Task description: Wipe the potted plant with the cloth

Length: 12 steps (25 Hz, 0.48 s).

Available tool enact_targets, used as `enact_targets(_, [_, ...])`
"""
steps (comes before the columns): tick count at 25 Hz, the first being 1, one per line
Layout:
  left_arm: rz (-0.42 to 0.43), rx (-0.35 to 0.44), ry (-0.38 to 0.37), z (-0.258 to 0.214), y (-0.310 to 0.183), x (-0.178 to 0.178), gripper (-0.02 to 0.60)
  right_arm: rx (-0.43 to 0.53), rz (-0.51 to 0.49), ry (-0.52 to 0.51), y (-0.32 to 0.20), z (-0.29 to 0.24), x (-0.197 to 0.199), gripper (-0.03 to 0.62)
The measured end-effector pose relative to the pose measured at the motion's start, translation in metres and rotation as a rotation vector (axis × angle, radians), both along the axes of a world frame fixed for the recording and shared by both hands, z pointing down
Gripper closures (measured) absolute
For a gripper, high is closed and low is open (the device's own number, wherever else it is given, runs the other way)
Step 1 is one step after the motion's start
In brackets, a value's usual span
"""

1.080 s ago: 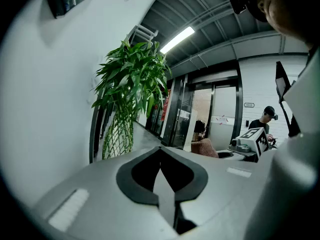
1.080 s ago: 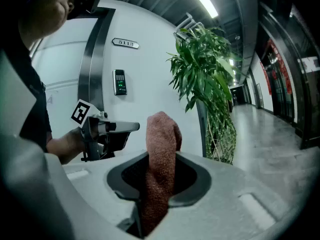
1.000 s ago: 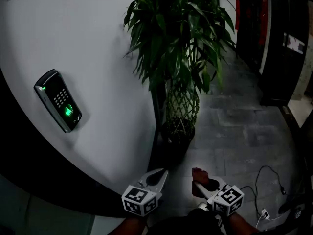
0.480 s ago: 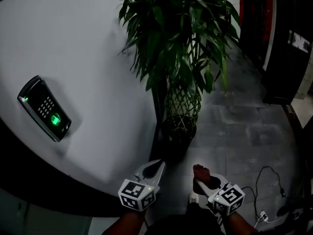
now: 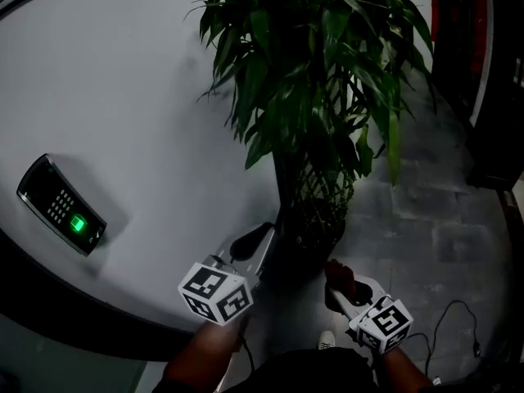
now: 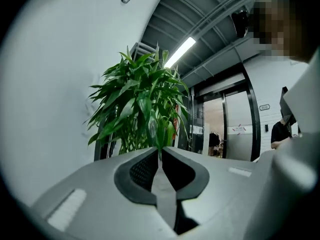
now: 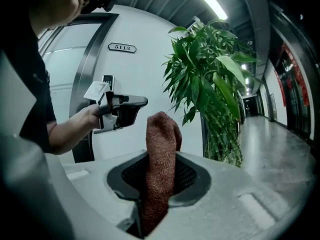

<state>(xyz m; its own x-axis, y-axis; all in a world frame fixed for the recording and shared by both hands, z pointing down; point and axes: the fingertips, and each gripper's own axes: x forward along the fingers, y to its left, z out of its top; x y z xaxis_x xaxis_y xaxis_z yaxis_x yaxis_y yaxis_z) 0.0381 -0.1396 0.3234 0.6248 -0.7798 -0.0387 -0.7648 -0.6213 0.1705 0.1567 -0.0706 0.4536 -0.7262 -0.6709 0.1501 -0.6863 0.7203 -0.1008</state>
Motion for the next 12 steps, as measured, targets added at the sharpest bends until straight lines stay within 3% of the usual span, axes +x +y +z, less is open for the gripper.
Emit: enact_targets(12, [-0.123,0.092,0.072,-0.09,-0.096,0.009,0.462,0.04,-0.148,-0.004,-0.073,-0.01,0.023,0.522])
